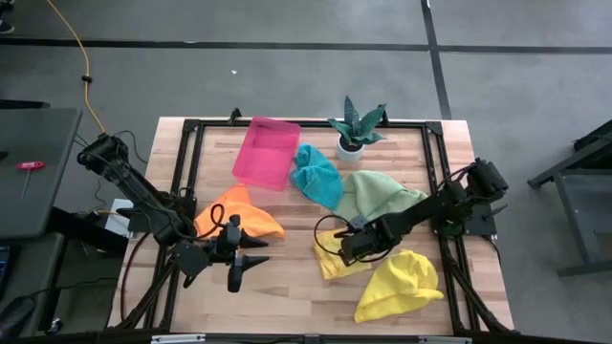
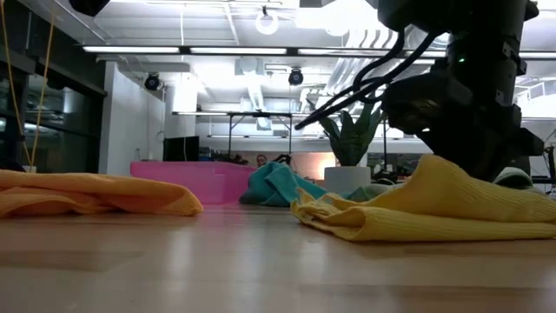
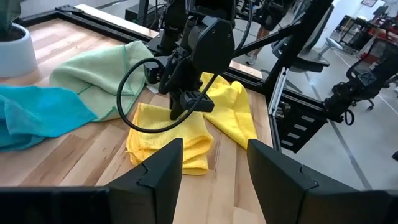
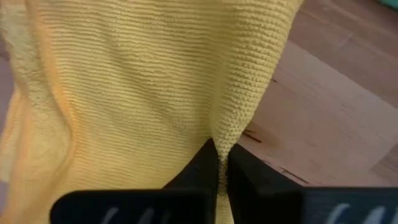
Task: Fold microfiber towels
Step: Put the left folded yellow microfiber cloth into the red bin
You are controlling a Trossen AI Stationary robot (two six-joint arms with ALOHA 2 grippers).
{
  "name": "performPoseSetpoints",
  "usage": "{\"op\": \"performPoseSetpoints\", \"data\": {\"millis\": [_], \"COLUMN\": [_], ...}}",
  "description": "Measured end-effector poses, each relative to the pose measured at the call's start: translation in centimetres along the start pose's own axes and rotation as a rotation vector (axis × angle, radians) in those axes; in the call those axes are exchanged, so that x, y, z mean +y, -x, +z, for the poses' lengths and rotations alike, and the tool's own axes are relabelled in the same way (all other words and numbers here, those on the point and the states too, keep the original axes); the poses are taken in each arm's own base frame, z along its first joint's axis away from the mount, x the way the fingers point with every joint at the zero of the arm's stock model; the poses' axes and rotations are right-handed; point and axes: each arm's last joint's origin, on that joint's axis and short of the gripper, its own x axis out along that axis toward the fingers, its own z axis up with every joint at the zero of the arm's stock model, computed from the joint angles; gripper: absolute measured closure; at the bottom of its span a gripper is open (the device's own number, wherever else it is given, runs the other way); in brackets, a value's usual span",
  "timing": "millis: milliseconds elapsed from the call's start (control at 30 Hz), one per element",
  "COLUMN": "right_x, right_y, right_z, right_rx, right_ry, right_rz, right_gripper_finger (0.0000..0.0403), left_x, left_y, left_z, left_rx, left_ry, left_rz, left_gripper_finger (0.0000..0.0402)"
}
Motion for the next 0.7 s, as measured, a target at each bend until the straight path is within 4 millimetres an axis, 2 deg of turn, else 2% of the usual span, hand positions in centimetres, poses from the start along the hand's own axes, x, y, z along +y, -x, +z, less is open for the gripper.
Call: {"op": "performPoseSetpoints", "data": {"millis": [167,367,533,700], "right_x": [0.0,0.3,2.3,4.9], "right_y": [1.9,6.5,10.4,13.3], "right_z": [0.2,0.6,1.3,2.0], "right_rx": [-0.028,-0.115,-0.181,-0.278], "right_ry": [0.071,0.221,0.428,0.660], "right_rz": [0.057,0.186,0.221,0.256], "right_gripper_finger": [0.0399,0.0402,0.0402,0.0402], "left_x": [0.2,1.4,2.3,3.2], "left_y": [0.5,1.9,3.2,3.5], "left_z": [1.1,4.9,8.8,12.1], "left_rx": [-0.029,-0.108,-0.212,-0.286], "left_ry": [0.001,-0.014,-0.098,-0.119], "left_rz": [-0.031,-0.060,-0.035,0.015], "left_gripper_finger": [0.0234,0.0234,0.0234,0.0231]}}
